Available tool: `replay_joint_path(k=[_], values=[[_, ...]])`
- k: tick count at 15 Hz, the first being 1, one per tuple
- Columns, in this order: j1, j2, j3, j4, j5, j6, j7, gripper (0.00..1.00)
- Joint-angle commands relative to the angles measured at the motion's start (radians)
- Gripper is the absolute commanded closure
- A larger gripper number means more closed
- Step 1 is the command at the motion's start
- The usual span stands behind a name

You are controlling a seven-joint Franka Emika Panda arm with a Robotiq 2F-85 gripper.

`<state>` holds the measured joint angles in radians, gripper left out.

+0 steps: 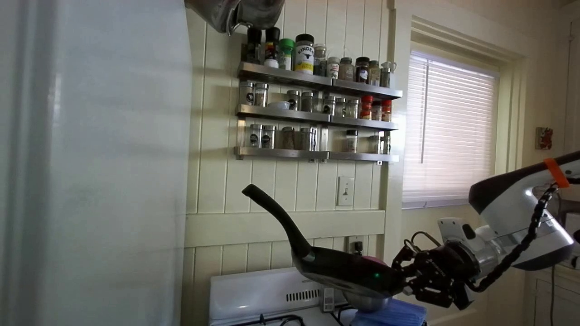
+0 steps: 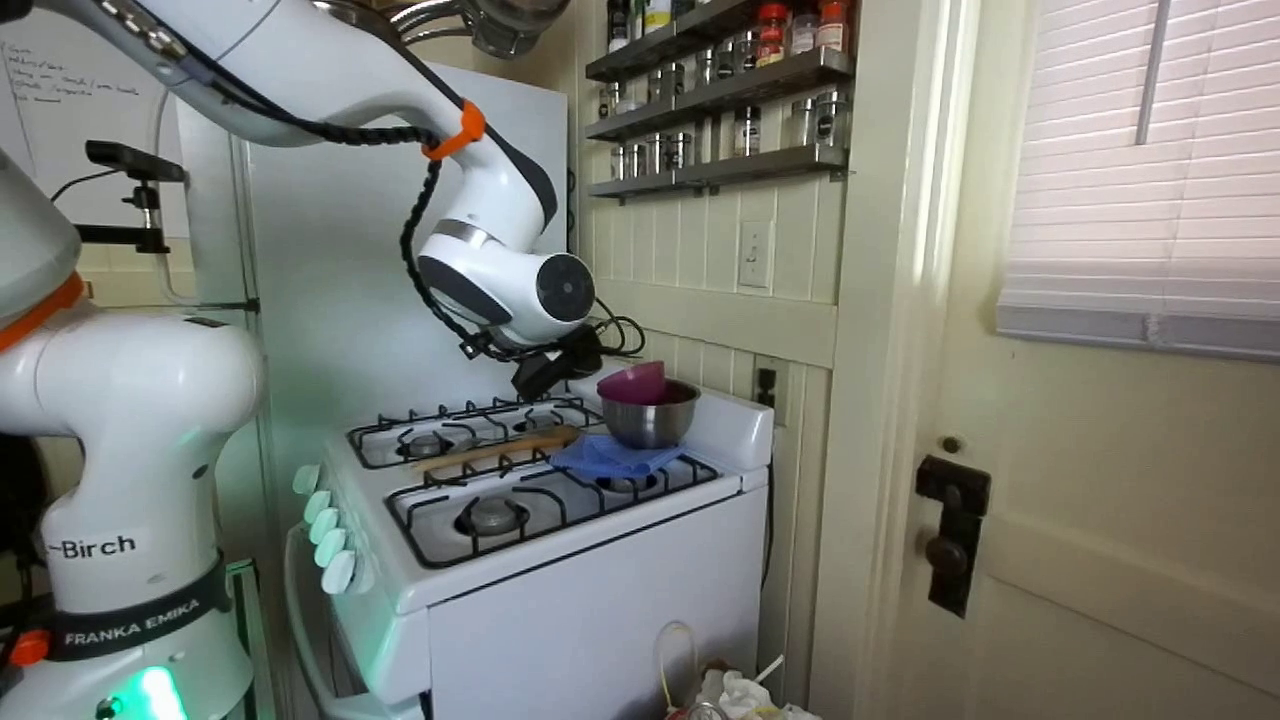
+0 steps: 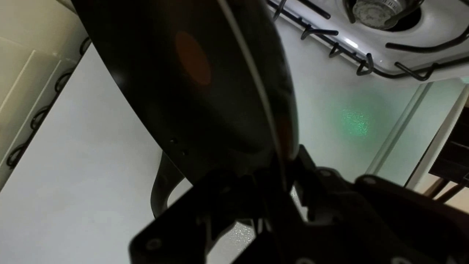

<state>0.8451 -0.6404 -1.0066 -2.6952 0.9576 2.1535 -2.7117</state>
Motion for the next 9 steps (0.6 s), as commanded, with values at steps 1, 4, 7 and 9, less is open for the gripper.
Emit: replay_joint_path(k=[1, 4, 7, 9], values=[[-0.100, 0.101, 0.091, 0.012, 0.087, -0.089, -0.057, 0.98], [-0.069, 0.053, 0.108, -0.011, 0.082, 0.018, -0.016, 0.98], [-0.120, 0.081, 0.176, -0.006, 0.138, -0.012, -0.026, 0.98], [-0.300, 0.175, 0.340, 0.008, 0.222, -0.152, -0.067, 0.98]])
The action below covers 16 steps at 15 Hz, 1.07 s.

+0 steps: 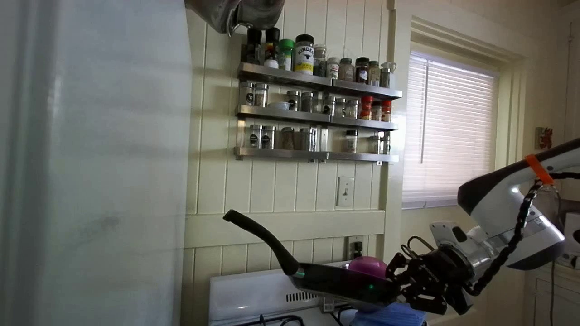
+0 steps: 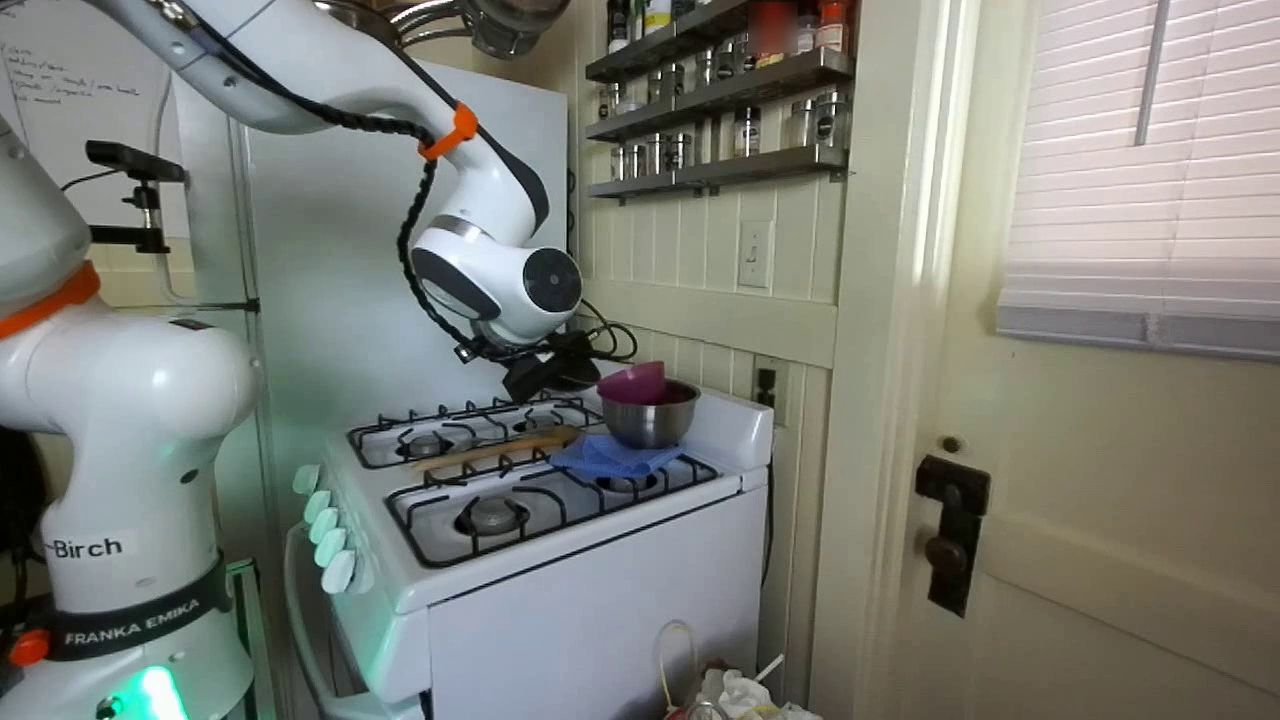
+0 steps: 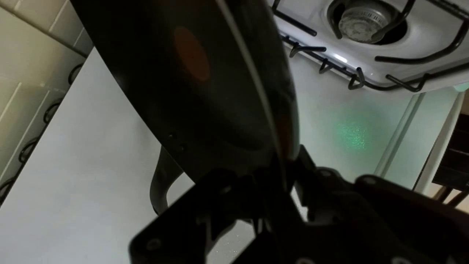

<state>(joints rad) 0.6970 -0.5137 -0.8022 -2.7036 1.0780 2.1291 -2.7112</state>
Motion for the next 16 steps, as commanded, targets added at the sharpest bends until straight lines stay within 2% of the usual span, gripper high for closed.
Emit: replay_joint_path(k=[1, 2, 3, 4, 5, 7, 16], values=[[-0.038, -0.018, 0.030, 0.008, 0.055, -0.071, -0.029, 0.98], [-0.062, -0.009, 0.049, 0.011, 0.064, -0.091, -0.031, 0.98], [-0.236, 0.069, 0.208, 0.021, 0.132, -0.183, -0.067, 0.98], [-0.265, 0.067, 0.233, 0.017, 0.155, -0.201, -0.075, 0.98], [-0.131, -0.011, 0.103, 0.009, 0.106, -0.162, -0.029, 0.98], [-0.163, 0.007, 0.107, 0.015, 0.158, -0.198, -0.055, 0.98], [-0.125, -0.074, -0.035, 0.025, 0.185, -0.348, -0.043, 0.98]])
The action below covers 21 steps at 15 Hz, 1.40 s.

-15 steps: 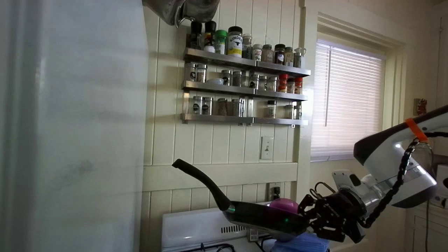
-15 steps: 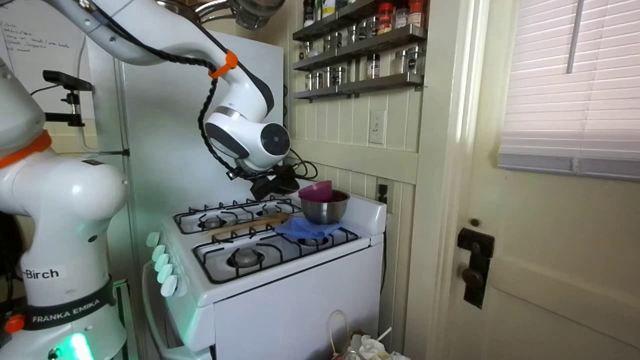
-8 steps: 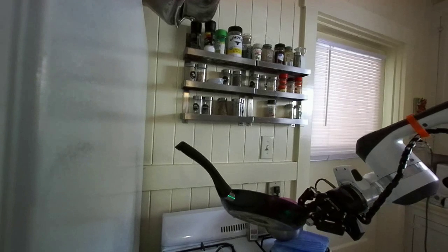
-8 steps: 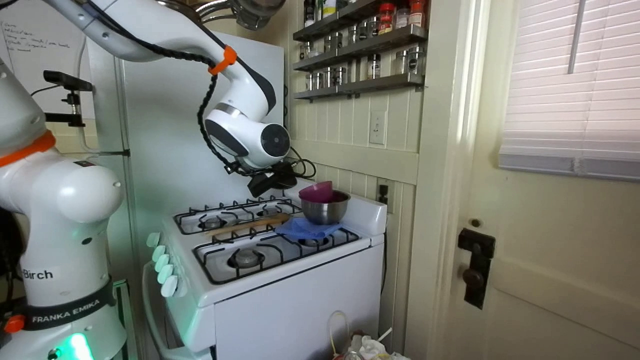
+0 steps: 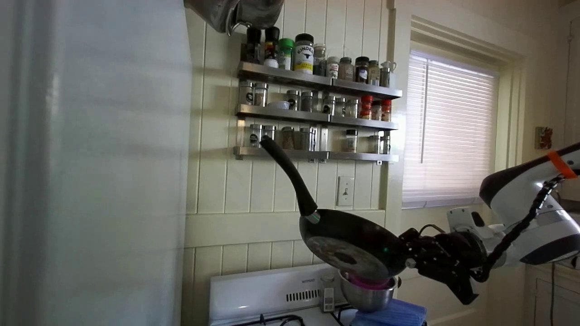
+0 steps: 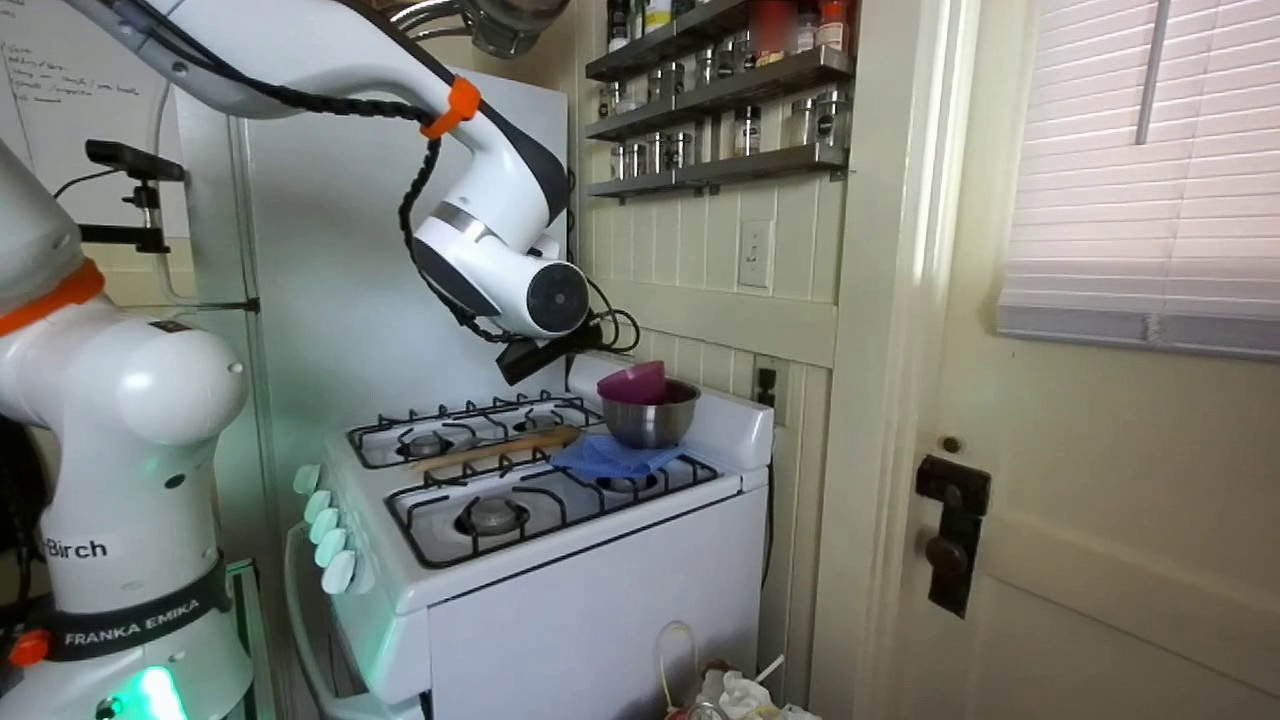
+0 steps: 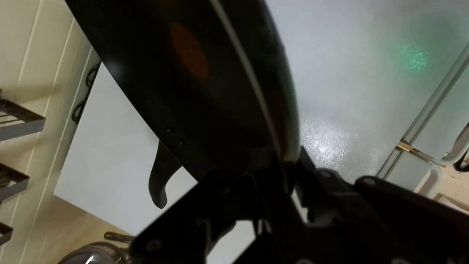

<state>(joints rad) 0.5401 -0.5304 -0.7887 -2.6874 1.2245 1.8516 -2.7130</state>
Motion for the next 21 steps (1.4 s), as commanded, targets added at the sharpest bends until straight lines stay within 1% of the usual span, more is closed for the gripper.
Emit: replay_joint_path(k=[1, 6, 11, 12, 14, 15, 21], values=[[0.038, -0.066, -0.060, 0.012, 0.038, -0.086, -0.041, 0.98], [0.064, -0.134, -0.098, 0.024, 0.039, -0.104, -0.041, 0.98], [0.084, -0.216, -0.106, 0.042, 0.057, -0.077, -0.041, 0.98], [0.086, -0.222, -0.097, 0.048, 0.069, -0.064, -0.041, 0.98], [0.088, -0.173, -0.067, 0.066, 0.054, -0.054, -0.037, 0.98], [-0.103, -0.045, 0.037, 0.058, 0.109, -0.214, -0.040, 0.91], [-0.092, -0.031, 0.055, 0.060, 0.108, -0.200, -0.040, 0.91]])
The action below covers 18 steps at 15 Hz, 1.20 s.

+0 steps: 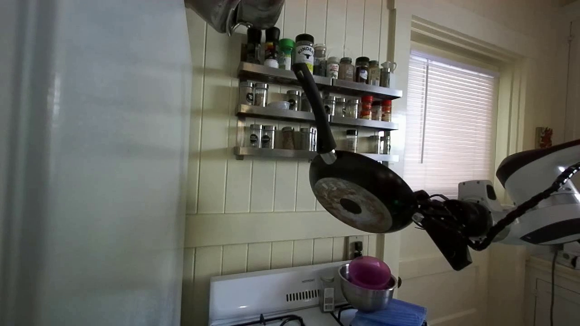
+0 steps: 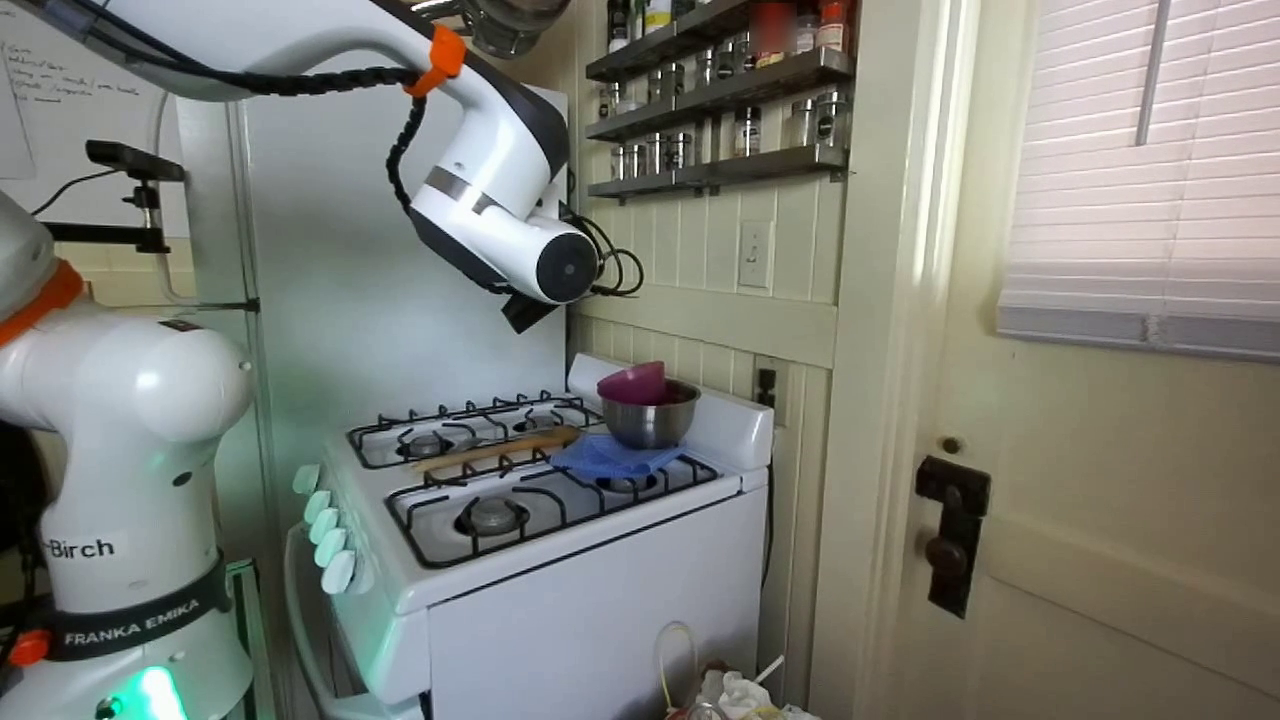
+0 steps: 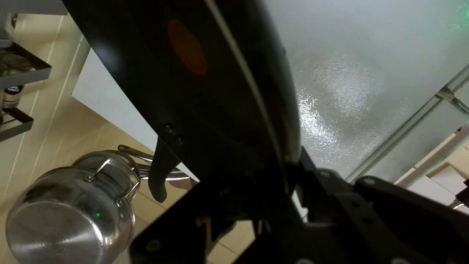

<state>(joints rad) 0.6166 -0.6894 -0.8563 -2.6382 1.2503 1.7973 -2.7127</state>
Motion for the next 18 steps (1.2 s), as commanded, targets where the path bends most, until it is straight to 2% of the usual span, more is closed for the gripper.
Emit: replay_joint_path(k=[1, 2, 3, 5, 6, 7, 9, 10, 11, 13, 15, 18], values=[[-0.169, 0.128, 0.123, 0.011, 0.083, -0.145, -0.040, 0.91], [-0.169, 0.128, 0.122, 0.012, 0.083, -0.145, -0.040, 0.98], [-0.194, 0.130, 0.147, 0.013, 0.126, -0.148, -0.054, 0.98], [-0.323, 0.155, 0.256, 0.019, 0.232, -0.196, -0.054, 0.98], [-0.203, 0.073, 0.169, 0.014, 0.228, -0.089, -0.028, 0.98], [-0.236, 0.084, 0.203, 0.023, 0.267, -0.095, -0.029, 0.98], [-0.232, 0.084, 0.210, 0.038, 0.309, -0.088, -0.036, 0.98], [-0.421, 0.163, 0.360, 0.049, 0.387, -0.213, -0.038, 0.98], [-0.445, 0.160, 0.384, 0.051, 0.425, -0.228, -0.031, 0.98], [-0.550, 0.163, 0.482, 0.058, 0.493, -0.275, -0.022, 0.98], [-0.626, 0.164, 0.558, 0.061, 0.536, -0.306, -0.018, 0.98], [-0.696, 0.158, 0.629, 0.057, 0.595, -0.331, 0.002, 0.98]])
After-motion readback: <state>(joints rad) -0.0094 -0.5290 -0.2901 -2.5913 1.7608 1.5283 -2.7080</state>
